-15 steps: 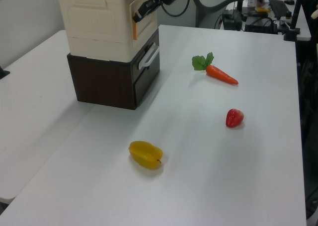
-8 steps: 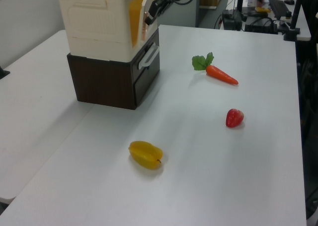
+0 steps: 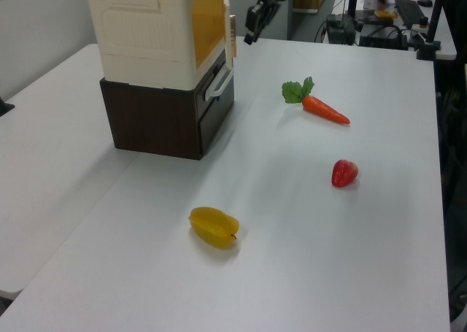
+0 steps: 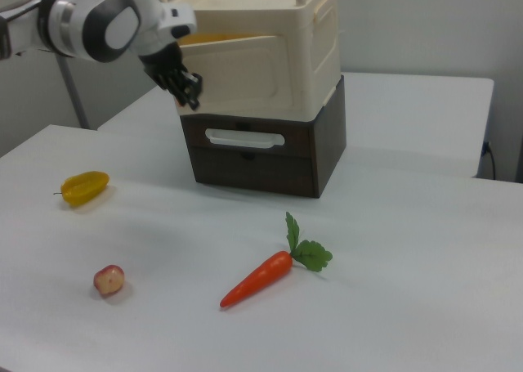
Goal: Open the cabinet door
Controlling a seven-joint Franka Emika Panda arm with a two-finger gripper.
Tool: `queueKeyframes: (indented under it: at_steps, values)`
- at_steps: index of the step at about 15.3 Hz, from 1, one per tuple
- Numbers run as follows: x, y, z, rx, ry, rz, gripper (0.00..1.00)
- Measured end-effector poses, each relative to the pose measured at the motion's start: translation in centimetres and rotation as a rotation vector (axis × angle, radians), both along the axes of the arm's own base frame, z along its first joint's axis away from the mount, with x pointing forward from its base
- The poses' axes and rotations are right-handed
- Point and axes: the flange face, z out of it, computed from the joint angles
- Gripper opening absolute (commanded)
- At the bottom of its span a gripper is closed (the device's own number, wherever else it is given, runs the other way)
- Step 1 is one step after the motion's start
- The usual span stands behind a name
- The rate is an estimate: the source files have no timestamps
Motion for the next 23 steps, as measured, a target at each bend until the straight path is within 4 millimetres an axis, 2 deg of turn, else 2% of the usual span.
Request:
queueKeyframes:
  at_steps: [4,5,8,10,12,16,23]
  values:
    - [-1.6,-4.6,-0.4,-0.08,0.144,-0.047,0.91]
    - [-2.2,-5.7,-0.1,-0.083,0.17,-0.06,1.0]
    - [-4.1,-9.0,1.4,-0.069,0.229,-0.097,1.0]
    - [-5.4,-10.5,2.1,-0.059,0.265,-0.105,1.0]
    - [-6.1,-10.8,2.3,-0.063,0.302,-0.107,1.0]
    - [-7.1,-10.0,1.0,-0.126,0.41,-0.091,1.0]
    - [-7.3,-10.0,0.4,-0.132,0.437,-0.09,1.0]
